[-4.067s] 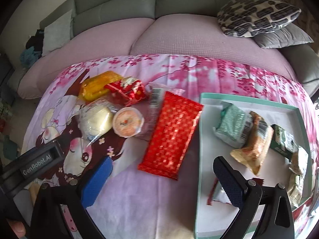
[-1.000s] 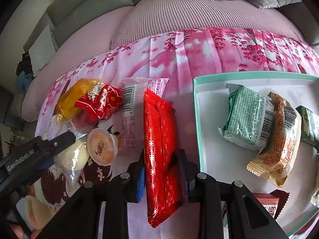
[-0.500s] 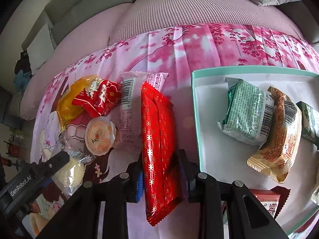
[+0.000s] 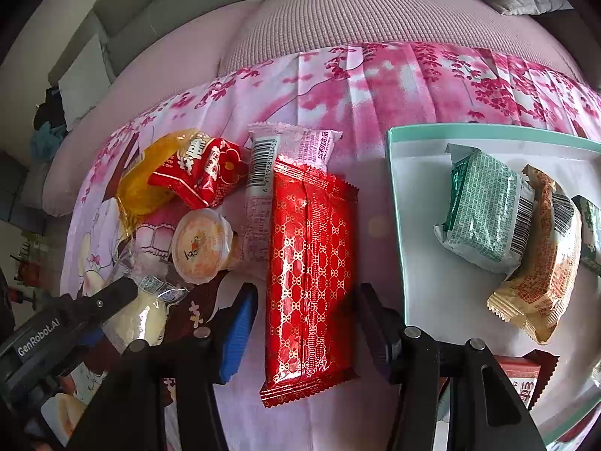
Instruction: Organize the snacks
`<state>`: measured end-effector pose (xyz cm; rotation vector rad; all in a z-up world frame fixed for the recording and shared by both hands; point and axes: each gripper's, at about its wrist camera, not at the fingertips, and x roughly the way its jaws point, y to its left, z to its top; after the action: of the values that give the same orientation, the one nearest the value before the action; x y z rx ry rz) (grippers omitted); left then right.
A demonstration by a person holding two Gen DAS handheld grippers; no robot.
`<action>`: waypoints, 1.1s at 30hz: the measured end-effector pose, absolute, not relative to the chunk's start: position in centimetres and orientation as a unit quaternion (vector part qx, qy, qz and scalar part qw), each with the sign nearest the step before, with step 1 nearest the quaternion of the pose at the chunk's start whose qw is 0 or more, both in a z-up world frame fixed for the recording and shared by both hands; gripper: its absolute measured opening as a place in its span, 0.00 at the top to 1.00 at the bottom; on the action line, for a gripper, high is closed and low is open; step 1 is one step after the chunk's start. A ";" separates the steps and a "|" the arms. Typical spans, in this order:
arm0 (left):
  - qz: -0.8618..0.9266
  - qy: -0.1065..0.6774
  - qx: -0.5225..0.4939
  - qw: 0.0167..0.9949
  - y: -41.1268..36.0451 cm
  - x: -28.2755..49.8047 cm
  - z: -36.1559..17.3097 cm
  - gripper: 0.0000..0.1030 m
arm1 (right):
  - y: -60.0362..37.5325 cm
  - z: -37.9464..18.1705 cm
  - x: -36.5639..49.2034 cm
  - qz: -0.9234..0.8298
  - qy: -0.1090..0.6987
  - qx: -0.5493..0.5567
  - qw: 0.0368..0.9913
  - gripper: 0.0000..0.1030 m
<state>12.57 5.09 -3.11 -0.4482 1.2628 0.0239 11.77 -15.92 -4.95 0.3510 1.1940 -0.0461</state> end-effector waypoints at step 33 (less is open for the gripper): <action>0.008 0.586 -0.221 0.779 5.3 12.7 -3.2 0.46 | -18.0 -5.5 11.4 0.005 0.532 0.241 0.812 0.40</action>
<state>12.66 5.32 -3.20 -0.4767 1.2671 0.0179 11.39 -17.98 -5.46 0.5140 1.1362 0.0101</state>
